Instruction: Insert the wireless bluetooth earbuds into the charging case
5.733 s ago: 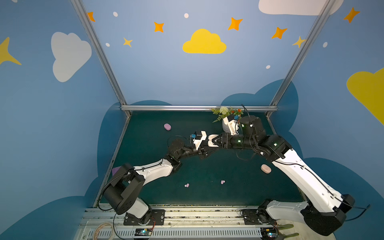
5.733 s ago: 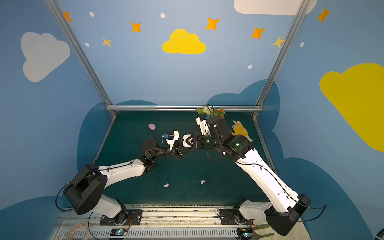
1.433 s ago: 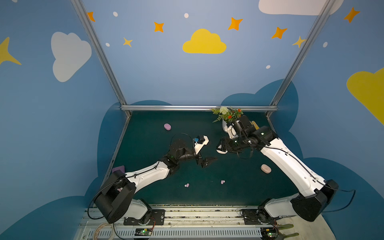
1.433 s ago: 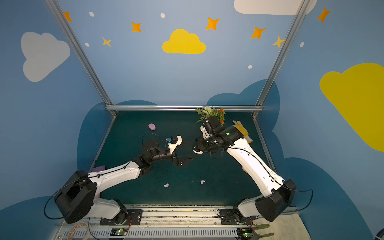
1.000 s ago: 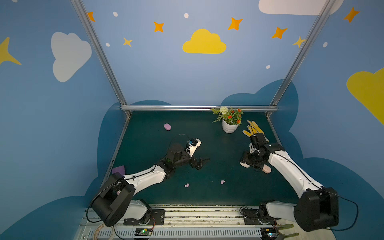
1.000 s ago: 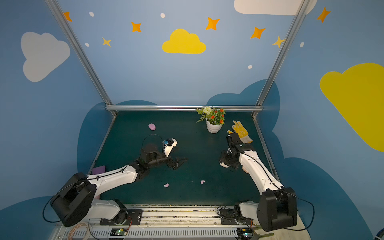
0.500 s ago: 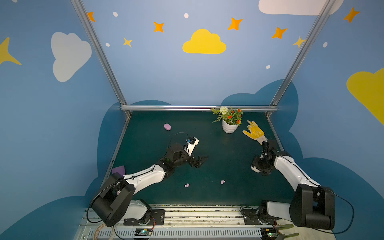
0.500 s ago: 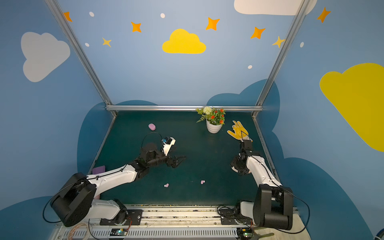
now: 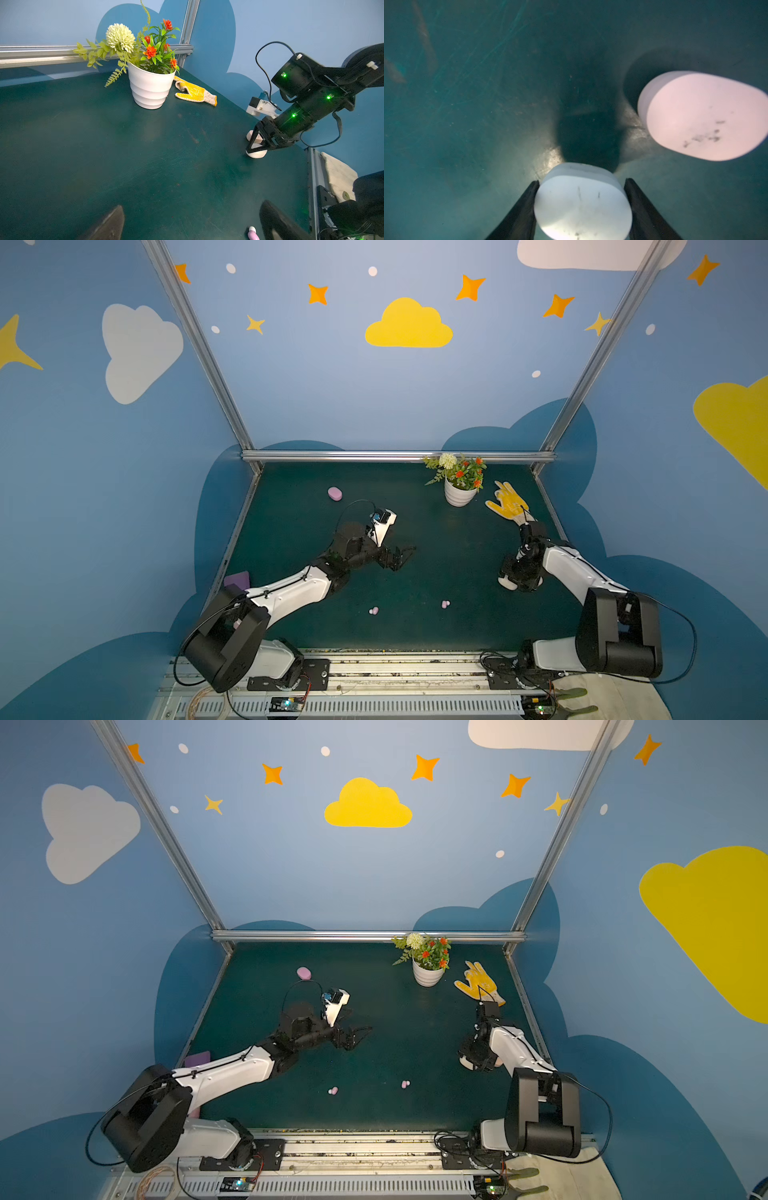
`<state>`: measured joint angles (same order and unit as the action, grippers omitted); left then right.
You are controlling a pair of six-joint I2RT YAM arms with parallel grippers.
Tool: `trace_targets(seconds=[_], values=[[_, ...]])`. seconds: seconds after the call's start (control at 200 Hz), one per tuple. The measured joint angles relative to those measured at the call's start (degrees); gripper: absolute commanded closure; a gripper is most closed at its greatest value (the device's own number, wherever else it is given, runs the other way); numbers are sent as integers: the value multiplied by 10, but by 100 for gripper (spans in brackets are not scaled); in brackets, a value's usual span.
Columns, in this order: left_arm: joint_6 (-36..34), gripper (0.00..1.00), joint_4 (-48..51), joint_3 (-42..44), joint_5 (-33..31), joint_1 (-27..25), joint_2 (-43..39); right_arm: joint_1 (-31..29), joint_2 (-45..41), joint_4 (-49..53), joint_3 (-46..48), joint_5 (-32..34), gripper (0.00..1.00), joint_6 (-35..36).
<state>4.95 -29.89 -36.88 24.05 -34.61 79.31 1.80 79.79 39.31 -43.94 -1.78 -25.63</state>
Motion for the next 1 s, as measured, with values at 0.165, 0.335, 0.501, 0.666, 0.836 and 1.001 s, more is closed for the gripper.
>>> trace_targets(seconds=[0.165,0.335,0.501,0.666,0.836,1.001], values=[[0,0,1,0,-2,0,2,0,1,1,1,-9,28,-1],[0,0,3,0,-10,0,-1,-2,0,14,0,-12,19,0],[4,0,24,-4,-27,1,-14,-10,-29,43,-15,-19,16,1],[21,0,73,-26,-58,11,-29,-32,-89,74,-54,-34,13,2],[44,0,146,-49,-111,36,-60,-68,-144,102,-87,-51,11,2],[56,0,227,-89,-148,84,-71,-113,-164,121,-107,-58,10,-3]])
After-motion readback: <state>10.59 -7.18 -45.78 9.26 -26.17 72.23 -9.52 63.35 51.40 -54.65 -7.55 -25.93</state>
